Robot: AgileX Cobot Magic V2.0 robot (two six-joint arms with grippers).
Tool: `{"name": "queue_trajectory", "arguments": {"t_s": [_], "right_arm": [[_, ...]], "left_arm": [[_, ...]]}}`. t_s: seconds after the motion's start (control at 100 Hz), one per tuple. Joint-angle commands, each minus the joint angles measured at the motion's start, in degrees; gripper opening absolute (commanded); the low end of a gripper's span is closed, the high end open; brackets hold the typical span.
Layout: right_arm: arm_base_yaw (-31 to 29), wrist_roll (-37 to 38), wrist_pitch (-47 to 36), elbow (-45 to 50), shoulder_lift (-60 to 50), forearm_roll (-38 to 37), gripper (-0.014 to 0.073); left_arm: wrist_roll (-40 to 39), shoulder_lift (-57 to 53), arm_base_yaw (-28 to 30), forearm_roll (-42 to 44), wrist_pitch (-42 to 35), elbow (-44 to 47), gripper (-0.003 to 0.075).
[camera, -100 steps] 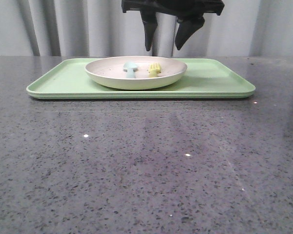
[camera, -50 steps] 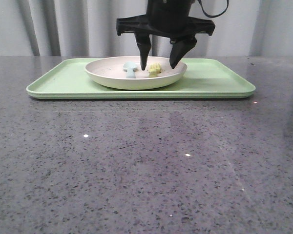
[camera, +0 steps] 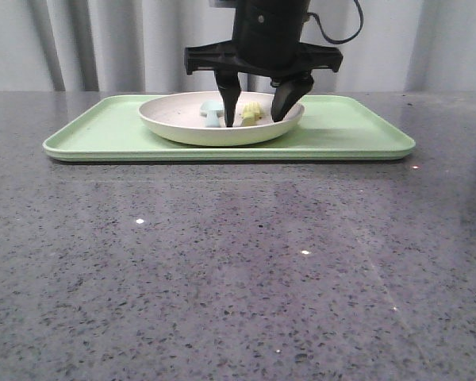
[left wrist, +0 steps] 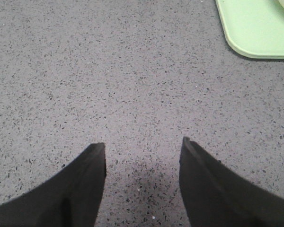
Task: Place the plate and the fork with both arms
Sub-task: 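Close the right gripper on the yellow fork handle and lift it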
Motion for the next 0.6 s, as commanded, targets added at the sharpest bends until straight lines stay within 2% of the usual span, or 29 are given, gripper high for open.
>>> {"name": "queue_trajectory", "arguments": {"t_s": [0.0, 0.17, 0.41, 0.59], "right_arm": [[-0.05, 0.11, -1.91, -2.02, -3.03, -0.50, 0.0465], [-0.05, 0.11, -1.33, -2.02, -2.45, -0.50, 0.0453], [-0.05, 0.11, -1.24, -2.02, -2.45, -0.50, 0.0255], [-0.05, 0.11, -0.74, -2.02, -2.45, -0.50, 0.0155]], "left_arm": [[-0.40, 0.09, 0.06, -0.73, -3.62, -1.63, 0.0356], [-0.40, 0.09, 0.06, -0.73, -3.62, -1.63, 0.0356], [-0.40, 0.09, 0.06, -0.73, -3.62, -1.63, 0.0356], [-0.40, 0.09, 0.06, -0.73, -3.62, -1.63, 0.0356]]}}
